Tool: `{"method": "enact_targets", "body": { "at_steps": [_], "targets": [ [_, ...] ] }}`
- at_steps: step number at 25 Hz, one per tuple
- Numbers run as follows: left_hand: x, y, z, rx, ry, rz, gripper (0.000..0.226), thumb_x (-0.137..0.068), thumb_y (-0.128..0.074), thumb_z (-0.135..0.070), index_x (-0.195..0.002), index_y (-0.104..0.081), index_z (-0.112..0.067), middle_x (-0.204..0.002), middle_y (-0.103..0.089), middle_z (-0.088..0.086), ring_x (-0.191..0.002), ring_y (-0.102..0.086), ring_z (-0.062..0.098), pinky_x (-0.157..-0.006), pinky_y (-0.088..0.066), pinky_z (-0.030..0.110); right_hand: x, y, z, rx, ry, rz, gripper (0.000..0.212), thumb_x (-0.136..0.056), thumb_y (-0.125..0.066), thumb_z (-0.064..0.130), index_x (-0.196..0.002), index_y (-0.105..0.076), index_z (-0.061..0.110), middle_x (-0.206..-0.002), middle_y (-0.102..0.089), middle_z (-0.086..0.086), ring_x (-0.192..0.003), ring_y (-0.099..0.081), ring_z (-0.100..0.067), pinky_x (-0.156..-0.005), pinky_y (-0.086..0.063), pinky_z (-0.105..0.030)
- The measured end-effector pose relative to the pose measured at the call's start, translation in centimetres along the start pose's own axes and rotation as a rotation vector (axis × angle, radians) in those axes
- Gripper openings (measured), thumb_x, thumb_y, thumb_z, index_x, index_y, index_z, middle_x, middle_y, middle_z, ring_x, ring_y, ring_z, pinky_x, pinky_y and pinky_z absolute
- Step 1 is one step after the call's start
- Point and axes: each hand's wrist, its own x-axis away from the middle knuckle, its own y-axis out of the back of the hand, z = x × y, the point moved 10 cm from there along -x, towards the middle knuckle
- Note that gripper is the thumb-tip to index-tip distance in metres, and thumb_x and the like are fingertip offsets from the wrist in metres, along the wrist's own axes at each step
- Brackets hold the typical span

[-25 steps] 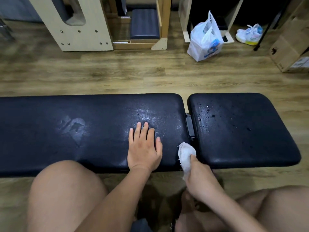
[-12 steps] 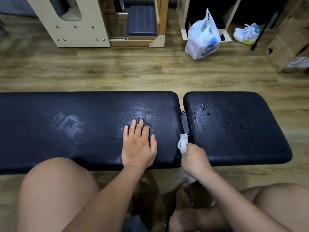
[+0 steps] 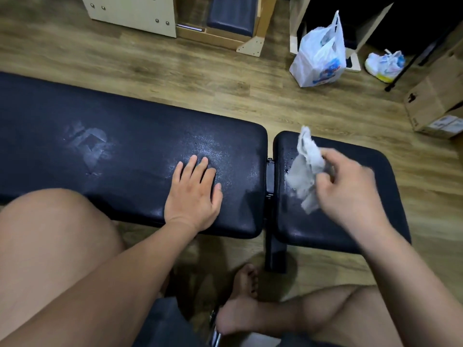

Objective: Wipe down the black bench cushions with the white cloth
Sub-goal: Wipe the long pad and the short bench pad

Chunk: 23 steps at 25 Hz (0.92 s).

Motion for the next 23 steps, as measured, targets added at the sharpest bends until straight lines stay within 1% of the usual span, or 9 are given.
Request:
{"method": "enact_targets", "body": {
  "at_steps": [2, 5, 7, 9, 12, 14, 17, 20, 23],
  "targets": [
    [0.1, 0.0, 0.0, 0.000, -0.002, -0.004, 0.053, -0.093, -0.031, -0.040, -0.123, -0.063, -0.009, -0.142, -0.055, 0.011, -0.140, -0.040, 0.032, -0.117, -0.025, 0.052, -0.3, -2.6, 0.3, 0.168, 0.122, 0.062, 0.039, -0.083, -0.047, 0.010, -0.117, -0.064, 0.017, -0.109, -0.066, -0.008, -0.098, -0.060, -0.031, -0.086, -0.047, -0.031],
    [0.2, 0.0, 0.0, 0.010, -0.017, -0.016, 0.052, -0.093, -0.032, -0.039, -0.121, -0.063, -0.009, -0.142, -0.054, 0.011, -0.139, -0.040, 0.033, -0.117, -0.025, 0.052, 6.0, -11.7, -2.5, 0.528, 0.225, 0.342, 0.032, -0.082, -0.053, 0.021, -0.111, -0.066, 0.014, -0.123, -0.062, -0.014, -0.106, -0.057, -0.038, -0.085, -0.055, -0.043],
    [0.0, 0.2, 0.2, 0.000, -0.008, -0.051, 0.049, -0.093, -0.034, -0.038, -0.118, -0.064, -0.009, -0.142, -0.054, 0.012, -0.138, -0.041, 0.034, -0.116, -0.027, 0.053, 7.9, -13.1, -4.0, 0.509, 0.276, 0.328, 0.043, -0.075, -0.072, 0.013, -0.117, -0.065, 0.008, -0.130, -0.058, -0.020, -0.111, -0.053, -0.039, -0.088, -0.054, -0.045],
    [0.1, 0.2, -0.1, -0.003, -0.011, -0.064, 0.046, -0.093, -0.037, -0.036, -0.117, -0.064, -0.008, -0.141, -0.055, 0.013, -0.137, -0.042, 0.034, -0.115, -0.028, 0.054, 5.5, -12.6, -3.8, 0.435, 0.323, 0.261, 0.043, -0.074, -0.076, 0.008, -0.116, -0.066, 0.008, -0.128, -0.059, -0.020, -0.106, -0.054, -0.040, -0.086, -0.053, -0.045],
    [0.3, 0.1, -0.1, 0.008, -0.025, -0.080, 0.044, -0.092, -0.039, -0.035, -0.118, -0.064, -0.008, -0.141, -0.055, 0.014, -0.137, -0.043, 0.035, -0.114, -0.029, 0.054, -1.4, -12.2, -4.6, 0.449, 0.224, 0.202, 0.029, -0.088, -0.061, 0.010, -0.117, -0.064, 0.011, -0.131, -0.054, -0.020, -0.111, -0.049, -0.043, -0.089, -0.047, -0.044],
    [0.2, 0.1, 0.0, -0.007, -0.025, -0.077, 0.044, -0.092, -0.040, -0.034, -0.118, -0.064, -0.008, -0.141, -0.055, 0.013, -0.137, -0.043, 0.034, -0.114, -0.029, 0.054, -7.0, -12.5, -5.0, 0.439, 0.194, 0.172, 0.030, -0.096, -0.048, 0.017, -0.122, -0.061, 0.013, -0.138, -0.048, -0.019, -0.122, -0.041, -0.041, -0.097, -0.041, -0.043],
    [0.2, 0.1, -0.1, -0.005, -0.027, -0.083, 0.043, -0.092, -0.040, -0.034, -0.117, -0.064, -0.009, -0.141, -0.055, 0.013, -0.137, -0.043, 0.035, -0.114, -0.029, 0.054, -13.7, -13.4, -5.2, 0.403, 0.150, 0.238, 0.035, -0.097, -0.046, 0.024, -0.127, -0.061, 0.018, -0.141, -0.049, -0.017, -0.129, -0.042, -0.036, -0.104, -0.036, -0.038],
    [0.3, 0.2, -0.2, 0.002, -0.028, -0.095, 0.043, -0.092, -0.041, -0.035, -0.117, -0.065, -0.009, -0.141, -0.055, 0.013, -0.138, -0.043, 0.034, -0.114, -0.029, 0.054, -12.9, -13.8, -4.6, 0.382, 0.199, 0.297, 0.035, -0.096, -0.047, 0.029, -0.125, -0.063, 0.020, -0.144, -0.048, -0.014, -0.134, -0.040, -0.032, -0.110, -0.033, -0.037],
    [0.3, 0.1, -0.1, -0.007, -0.028, -0.100, 0.043, -0.092, -0.042, -0.035, -0.119, -0.064, -0.010, -0.142, -0.055, 0.012, -0.138, -0.042, 0.034, -0.114, -0.029, 0.053, -6.3, -13.8, -3.5, 0.425, 0.409, 0.359, 0.040, -0.098, -0.040, 0.030, -0.132, -0.056, 0.016, -0.149, -0.042, -0.007, -0.140, -0.031, -0.027, -0.116, -0.024, -0.034]
  ]
}}
